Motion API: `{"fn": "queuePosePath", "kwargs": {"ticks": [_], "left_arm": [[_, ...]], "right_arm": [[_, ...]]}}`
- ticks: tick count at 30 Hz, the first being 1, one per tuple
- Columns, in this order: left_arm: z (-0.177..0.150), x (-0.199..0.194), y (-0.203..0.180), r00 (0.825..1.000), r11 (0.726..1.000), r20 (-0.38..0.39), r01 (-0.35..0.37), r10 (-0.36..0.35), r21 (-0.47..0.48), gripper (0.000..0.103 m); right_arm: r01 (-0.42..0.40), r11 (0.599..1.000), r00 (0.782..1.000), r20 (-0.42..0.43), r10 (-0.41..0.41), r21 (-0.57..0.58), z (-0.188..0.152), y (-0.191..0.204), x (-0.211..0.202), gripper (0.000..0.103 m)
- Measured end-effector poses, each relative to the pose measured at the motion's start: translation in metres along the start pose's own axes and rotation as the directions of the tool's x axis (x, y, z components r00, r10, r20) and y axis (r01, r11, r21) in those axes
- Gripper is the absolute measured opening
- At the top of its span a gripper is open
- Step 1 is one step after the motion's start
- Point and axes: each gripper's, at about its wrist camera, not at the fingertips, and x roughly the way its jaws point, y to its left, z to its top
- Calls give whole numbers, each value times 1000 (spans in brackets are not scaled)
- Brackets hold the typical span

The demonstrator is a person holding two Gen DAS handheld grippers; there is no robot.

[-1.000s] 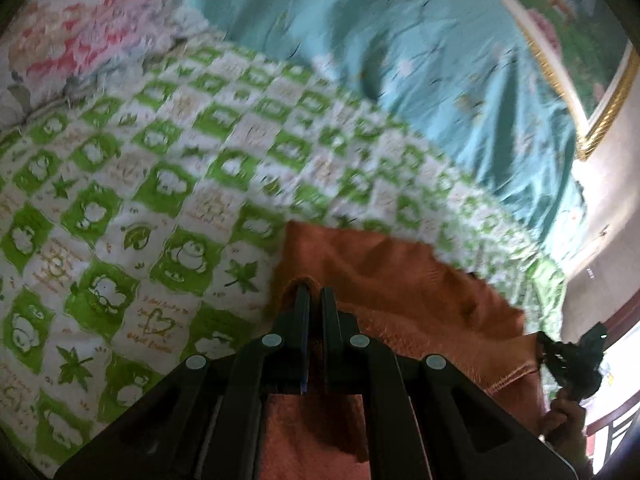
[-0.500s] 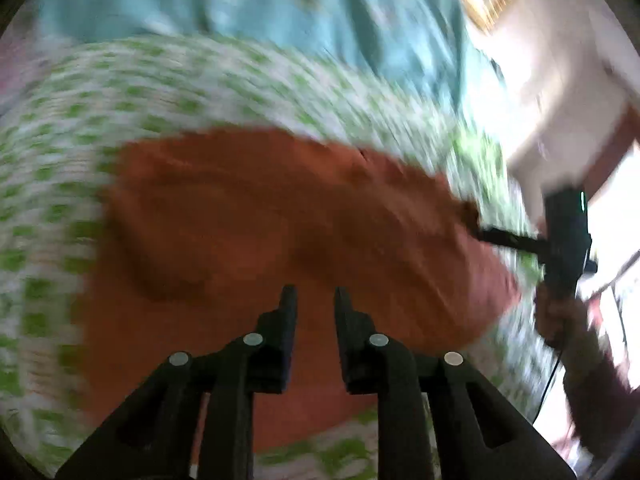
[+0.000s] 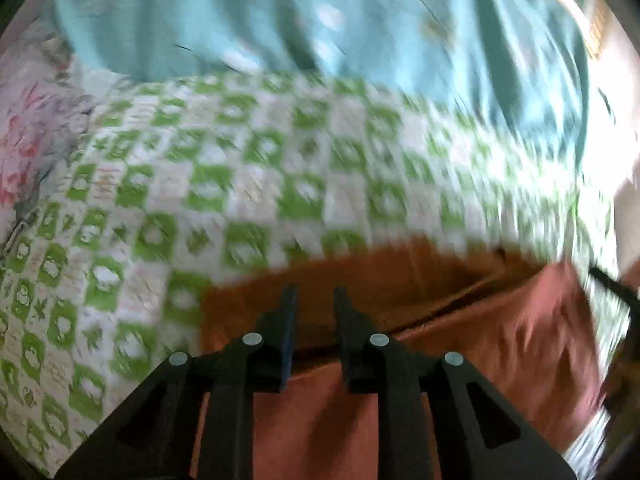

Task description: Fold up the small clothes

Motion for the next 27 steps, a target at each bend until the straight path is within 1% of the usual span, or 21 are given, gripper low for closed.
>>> {"fn": "queuePosePath", "kwargs": {"ticks": [1, 3, 6, 9, 11, 13, 16, 17, 18, 19, 21, 23, 24, 25, 27], "left_arm": [[4, -1, 4, 1000, 1000, 5, 2, -2, -25, 29], [3, -6, 11, 1000, 999, 16, 6, -5, -46, 35], [-10, -8, 14, 1000, 999, 8, -2, 3, -47, 36], [-39, -26, 20, 1000, 997, 6, 23, -23, -74, 36], [-52, -32, 19, 1000, 996, 8, 23, -22, -86, 36], [-60, -40, 20, 1000, 996, 13, 23, -22, -91, 36], [-63, -59, 22, 999, 995, 48, 8, -3, -101, 36], [-62, -66, 22, 998, 995, 62, 22, -16, -102, 36], [-61, -74, 20, 996, 993, 76, 62, -55, -96, 36], [-62, -78, 16, 992, 990, 70, 112, -107, -80, 39], [-64, -73, 5, 988, 987, 28, 156, -155, -43, 39], [-64, -59, -10, 991, 991, -7, 137, -137, 4, 40], [-63, -50, -14, 993, 993, -18, 113, -113, 18, 40], [-60, -39, -15, 997, 997, -22, 78, -78, 17, 40], [-52, -20, -6, 999, 999, -30, 31, -31, -20, 41]], "right_arm": [[-21, 999, 999, 26, 20, 27, 4, -4, -6, 41], [-53, 997, 998, 41, 51, 56, 7, -8, -13, 41], [-62, 997, 997, 39, 61, 39, -2, -6, -22, 42], [-88, 995, 996, -2, 89, 36, -20, 2, -25, 42], [-101, 995, 994, -33, 102, 25, -36, 8, -27, 42], [-104, 994, 993, -55, 105, 17, -50, 11, -29, 43], [-108, 994, 992, -66, 109, 16, -64, 13, -37, 43], [-114, 993, 991, -66, 115, 20, -65, 13, -39, 43], [-119, 993, 991, -64, 121, 26, -66, 14, -42, 43], [-124, 992, 990, -58, 126, 31, -67, 14, -45, 44], [-134, 990, 990, -49, 136, 40, -68, 16, -51, 47], [-140, 989, 989, -43, 142, 48, -70, 19, -55, 47], [-155, 986, 987, -42, 157, 56, -71, 21, -57, 47], [-173, 983, 983, -43, 176, 66, -72, 25, -58, 47], [-198, 978, 979, -45, 201, 70, -76, 32, -63, 48]]}}
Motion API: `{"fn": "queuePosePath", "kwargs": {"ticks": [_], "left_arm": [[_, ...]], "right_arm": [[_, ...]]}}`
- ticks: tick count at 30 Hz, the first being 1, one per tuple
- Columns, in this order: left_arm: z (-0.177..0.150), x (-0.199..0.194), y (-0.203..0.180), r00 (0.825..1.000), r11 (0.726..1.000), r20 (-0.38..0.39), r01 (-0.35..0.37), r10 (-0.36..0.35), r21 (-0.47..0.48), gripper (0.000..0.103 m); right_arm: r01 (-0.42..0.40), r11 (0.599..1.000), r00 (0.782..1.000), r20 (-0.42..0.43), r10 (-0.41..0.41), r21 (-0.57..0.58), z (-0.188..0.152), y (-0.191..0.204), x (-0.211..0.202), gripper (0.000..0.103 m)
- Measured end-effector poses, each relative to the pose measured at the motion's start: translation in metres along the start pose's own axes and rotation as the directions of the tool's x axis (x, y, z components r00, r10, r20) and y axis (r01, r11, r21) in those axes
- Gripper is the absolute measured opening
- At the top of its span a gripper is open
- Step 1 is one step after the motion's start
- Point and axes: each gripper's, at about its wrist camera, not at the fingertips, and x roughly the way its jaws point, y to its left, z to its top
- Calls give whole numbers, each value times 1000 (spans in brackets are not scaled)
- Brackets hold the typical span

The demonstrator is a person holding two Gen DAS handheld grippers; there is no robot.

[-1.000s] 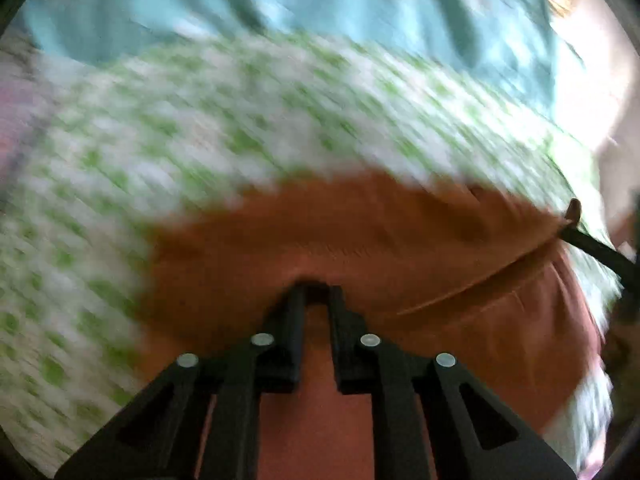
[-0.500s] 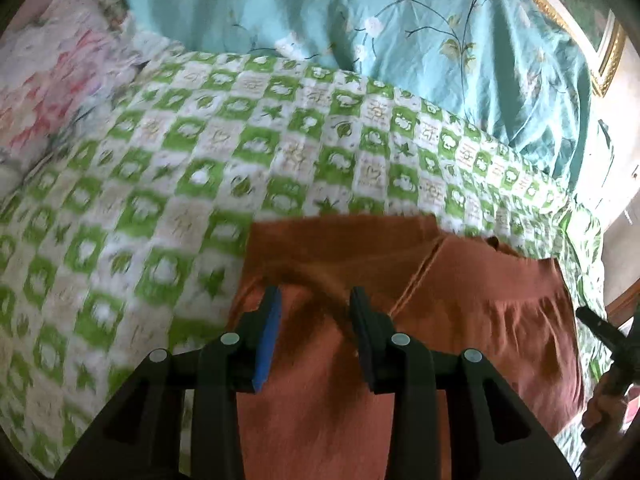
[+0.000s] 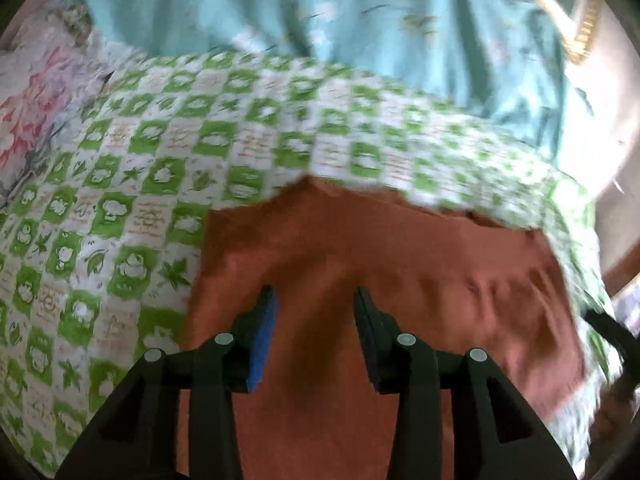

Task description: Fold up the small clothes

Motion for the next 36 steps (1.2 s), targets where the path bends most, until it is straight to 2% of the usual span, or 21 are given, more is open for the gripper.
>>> {"fn": "queuePosePath", "kwargs": {"ticks": [2, 5, 10, 14, 17, 22, 29, 36], "left_arm": [[10, 15, 22, 998, 995, -9, -66, 66, -76, 41], [15, 11, 50, 997, 981, -13, -80, 79, -178, 41], [-14, -33, 47, 999, 978, 46, 18, -8, -206, 55], [-59, -66, 29, 993, 972, 50, 114, -106, -205, 55], [-94, -84, 11, 980, 961, 42, 198, -193, -193, 57], [-135, -95, -3, 975, 951, 8, 220, -224, -219, 63], [-171, -80, 21, 974, 888, 6, 207, -224, -410, 65], [-170, -60, 43, 968, 823, 51, 238, -247, -516, 67]], "right_arm": [[-9, 1000, 1000, 0, 9, -13, -6, 8, -7, 51], [-5, 999, 1000, 4, 5, -32, -17, 15, -21, 56], [-2, 1000, 1000, 29, 3, -23, -36, 15, -41, 59], [-17, 1000, 1000, 21, 16, 21, -50, 9, -45, 59], [-20, 998, 1000, 8, 20, 55, -60, 3, -46, 59], [-33, 995, 999, 5, 33, 95, -75, -1, -52, 59], [-54, 993, 998, -10, 56, 108, -92, 3, -59, 60], [-66, 991, 998, -16, 68, 115, -102, 6, -60, 61]]}}
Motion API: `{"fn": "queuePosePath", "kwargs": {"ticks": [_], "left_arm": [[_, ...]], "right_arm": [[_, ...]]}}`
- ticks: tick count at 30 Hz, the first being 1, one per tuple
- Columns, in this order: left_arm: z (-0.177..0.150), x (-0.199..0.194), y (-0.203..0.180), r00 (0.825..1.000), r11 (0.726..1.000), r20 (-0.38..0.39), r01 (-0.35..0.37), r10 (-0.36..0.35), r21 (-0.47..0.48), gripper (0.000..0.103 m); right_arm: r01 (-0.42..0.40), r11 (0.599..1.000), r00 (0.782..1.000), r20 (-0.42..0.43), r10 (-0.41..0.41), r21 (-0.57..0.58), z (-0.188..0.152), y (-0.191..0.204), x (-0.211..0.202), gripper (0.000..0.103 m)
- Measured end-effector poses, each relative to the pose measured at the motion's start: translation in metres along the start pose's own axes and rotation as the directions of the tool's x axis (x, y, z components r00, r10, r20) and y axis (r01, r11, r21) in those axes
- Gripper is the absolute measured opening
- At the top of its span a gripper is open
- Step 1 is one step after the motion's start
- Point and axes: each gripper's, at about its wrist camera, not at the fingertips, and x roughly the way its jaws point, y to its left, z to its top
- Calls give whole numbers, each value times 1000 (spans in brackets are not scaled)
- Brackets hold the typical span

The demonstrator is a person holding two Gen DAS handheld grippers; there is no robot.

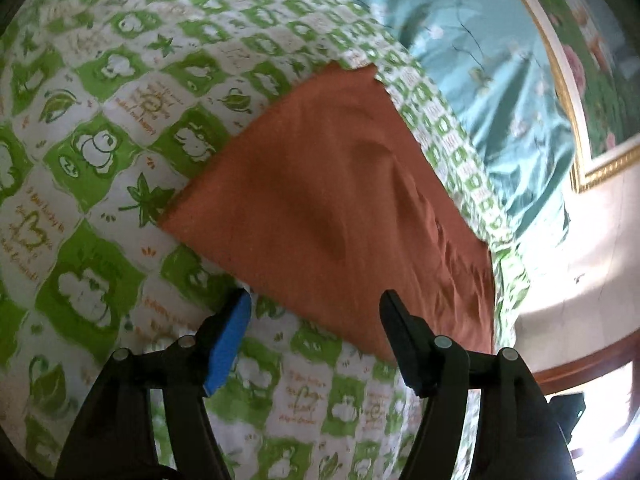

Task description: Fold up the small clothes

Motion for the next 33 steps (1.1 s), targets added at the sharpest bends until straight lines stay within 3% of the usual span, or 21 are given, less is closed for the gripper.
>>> {"fn": "queuePosePath", "kwargs": {"ticks": [7, 12, 14, 15, 16, 21, 26, 30, 33], "left_arm": [[15, 8, 3, 998, 999, 66, 9, -5, -48, 69], [27, 21, -12, 993, 998, 104, -56, 52, 34, 65], [31, 25, -19, 991, 995, 115, -81, 73, 65, 46], [33, 27, -23, 991, 993, 113, -83, 73, 87, 29], [35, 29, -26, 991, 991, 111, -83, 72, 102, 19], [29, 19, -74, 979, 960, 163, -159, 122, 233, 11], [2, 11, -155, 980, 875, 191, -145, 62, 461, 9], [-39, 36, -218, 983, 769, 165, -168, 82, 617, 9], [-71, 63, -241, 985, 708, 146, -169, 94, 685, 9]], "right_arm": [[-17, 1000, 1000, -7, 17, -5, -1, 5, 3, 61], [-33, 999, 999, -16, 32, -17, 2, 9, 9, 61], [-44, 999, 999, -16, 44, -15, 5, 7, 11, 61], [-46, 999, 999, -14, 46, -14, 6, 7, 12, 61], [-48, 999, 999, -10, 48, -11, 8, 5, 12, 61], [-62, 998, 998, 3, 62, 8, 22, -8, 10, 61], [-94, 995, 995, 17, 94, 35, 44, -24, 4, 61], [-128, 990, 992, 13, 128, 57, 65, -37, 2, 61], [-156, 984, 988, -1, 157, 85, 84, -49, 5, 61]]}}
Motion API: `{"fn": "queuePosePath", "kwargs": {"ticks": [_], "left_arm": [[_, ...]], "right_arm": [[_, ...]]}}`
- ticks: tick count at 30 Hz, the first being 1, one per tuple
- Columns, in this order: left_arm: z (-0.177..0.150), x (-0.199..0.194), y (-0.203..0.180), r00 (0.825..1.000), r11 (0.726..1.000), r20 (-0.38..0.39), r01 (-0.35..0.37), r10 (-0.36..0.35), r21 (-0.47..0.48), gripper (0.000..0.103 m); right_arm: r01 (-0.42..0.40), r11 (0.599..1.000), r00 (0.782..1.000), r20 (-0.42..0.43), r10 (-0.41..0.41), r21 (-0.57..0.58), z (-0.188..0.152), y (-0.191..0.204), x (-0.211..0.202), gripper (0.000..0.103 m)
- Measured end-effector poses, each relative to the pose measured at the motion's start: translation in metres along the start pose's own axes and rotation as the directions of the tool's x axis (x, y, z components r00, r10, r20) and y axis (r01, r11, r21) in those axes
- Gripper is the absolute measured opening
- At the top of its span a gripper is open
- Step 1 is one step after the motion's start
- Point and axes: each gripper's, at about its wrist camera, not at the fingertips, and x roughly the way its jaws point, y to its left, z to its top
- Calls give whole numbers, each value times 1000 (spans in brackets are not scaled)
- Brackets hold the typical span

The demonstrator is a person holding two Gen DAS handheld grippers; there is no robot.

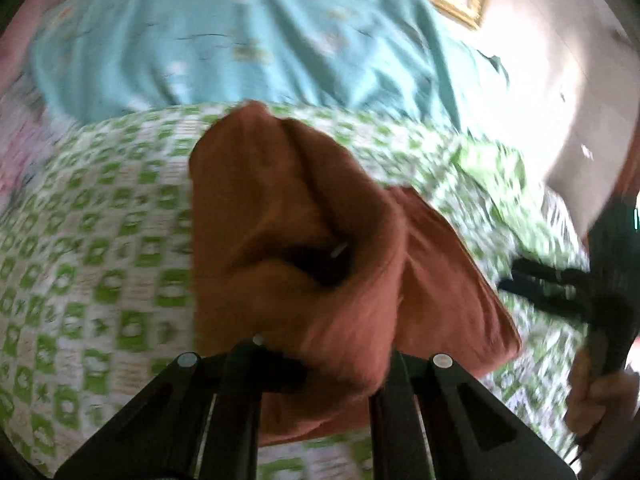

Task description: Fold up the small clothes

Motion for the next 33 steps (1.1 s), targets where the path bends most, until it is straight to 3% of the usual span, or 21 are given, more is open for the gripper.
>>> {"fn": "queuePosePath", "kwargs": {"ticks": [6, 17, 19, 20, 22, 23, 24, 28, 33], "left_arm": [[-38, 52, -32, 994, 996, -102, -31, 40, 86, 10], [-39, 38, -25, 998, 996, -60, 30, -26, 80, 10], [-41, 37, -29, 998, 995, -59, 25, -19, 101, 10], [-40, 38, -31, 998, 993, -59, 16, -9, 115, 10], [-37, 37, -37, 999, 991, -50, -1, 8, 137, 10], [-34, 34, -40, 999, 989, -41, -6, 12, 148, 10], [-29, 30, -44, 1000, 987, -29, -4, 9, 160, 10], [-9, 12, -66, 998, 982, 35, 44, -51, 185, 10], [-9, 31, -116, 994, 965, -3, 107, -109, 238, 10]], "right_arm": [[-33, 999, 996, -78, 35, 30, 27, -10, 30, 62], [8, 1000, 956, -294, -15, -25, 43, 7, 145, 66], [-22, 999, 949, -314, 13, -24, 45, 11, 160, 66], [-29, 999, 946, -324, 17, -33, 46, 15, 168, 64], [-30, 997, 941, -338, 5, -69, 47, 23, 175, 43], [-25, 995, 941, -337, -10, -101, 49, 29, 175, 23], [-13, 991, 945, -325, -30, -131, 52, 34, 172, 20], [-61, 982, 974, -224, 20, -178, 75, 44, 121, 17], [18, 982, 987, -152, -48, -190, 90, 15, 74, 17]]}}
